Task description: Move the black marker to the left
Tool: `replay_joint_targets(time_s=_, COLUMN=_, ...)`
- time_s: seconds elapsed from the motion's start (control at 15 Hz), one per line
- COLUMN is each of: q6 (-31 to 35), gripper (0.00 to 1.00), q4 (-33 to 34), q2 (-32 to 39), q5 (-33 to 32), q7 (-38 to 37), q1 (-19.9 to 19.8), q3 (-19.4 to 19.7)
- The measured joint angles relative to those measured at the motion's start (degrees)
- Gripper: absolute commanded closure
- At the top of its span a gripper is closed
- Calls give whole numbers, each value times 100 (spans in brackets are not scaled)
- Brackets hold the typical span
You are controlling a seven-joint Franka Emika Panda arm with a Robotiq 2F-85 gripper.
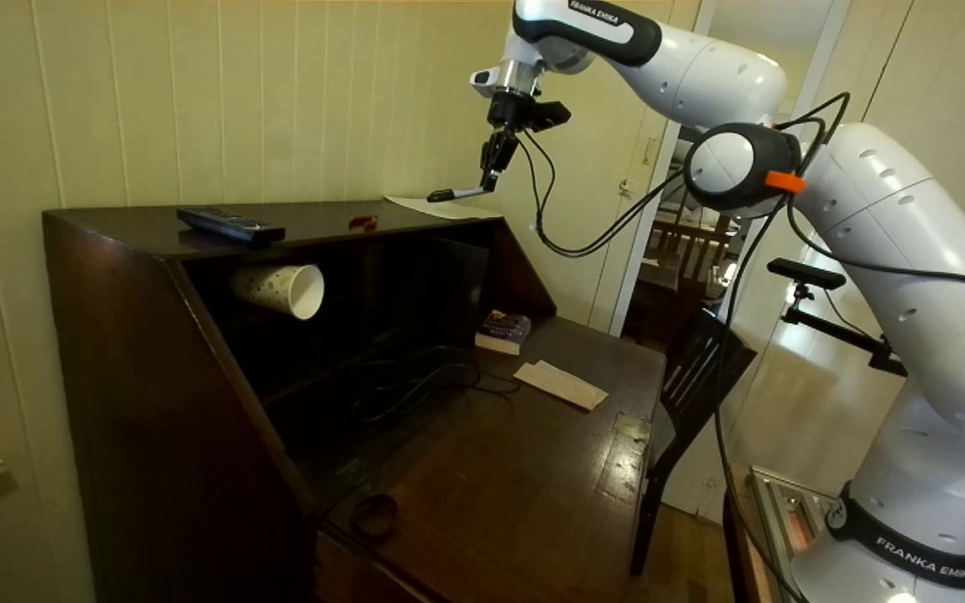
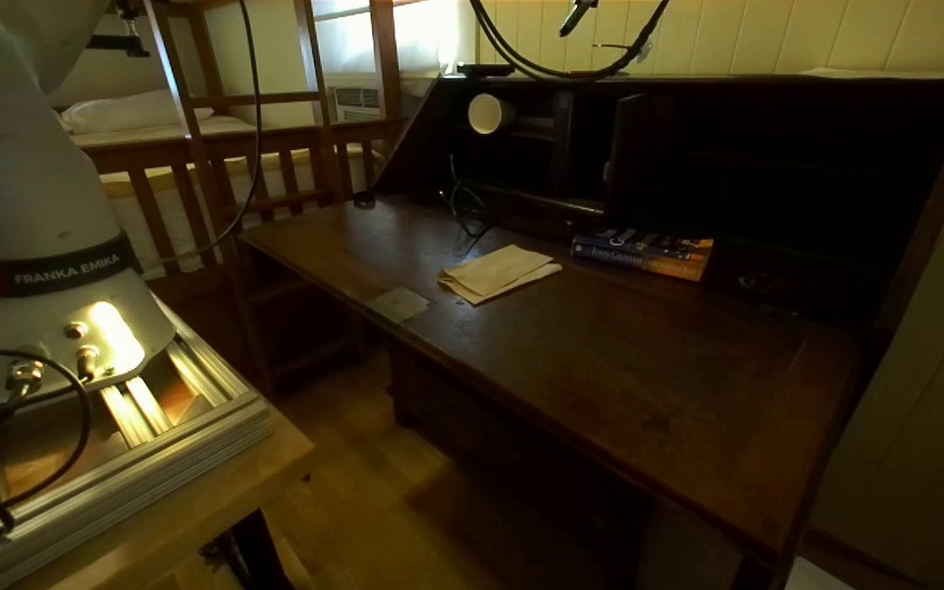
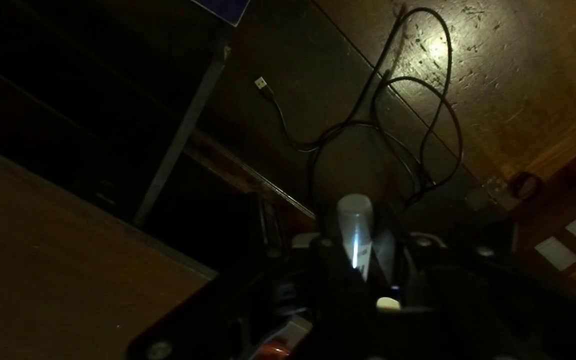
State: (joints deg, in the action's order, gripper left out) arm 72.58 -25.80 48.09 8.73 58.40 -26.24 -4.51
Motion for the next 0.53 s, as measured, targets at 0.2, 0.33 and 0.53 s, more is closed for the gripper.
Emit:
replay_joint_targets(time_s=0.2, q6=100, gripper=91, q4=0, q2=1, q5=97, q7=-238, q1=-37, q3=-3)
replay_joint_targets(time_s=0.33, q6=296, gripper=77, q4=-1, q2=4, q5=140, q7=-265, q1=-84, q3=-5)
replay_joint_targets(time_s=0.53, q6=556, gripper=77, q4=-2, q2=8, q5=161, q7=-245, q1=-167, q3=-10)
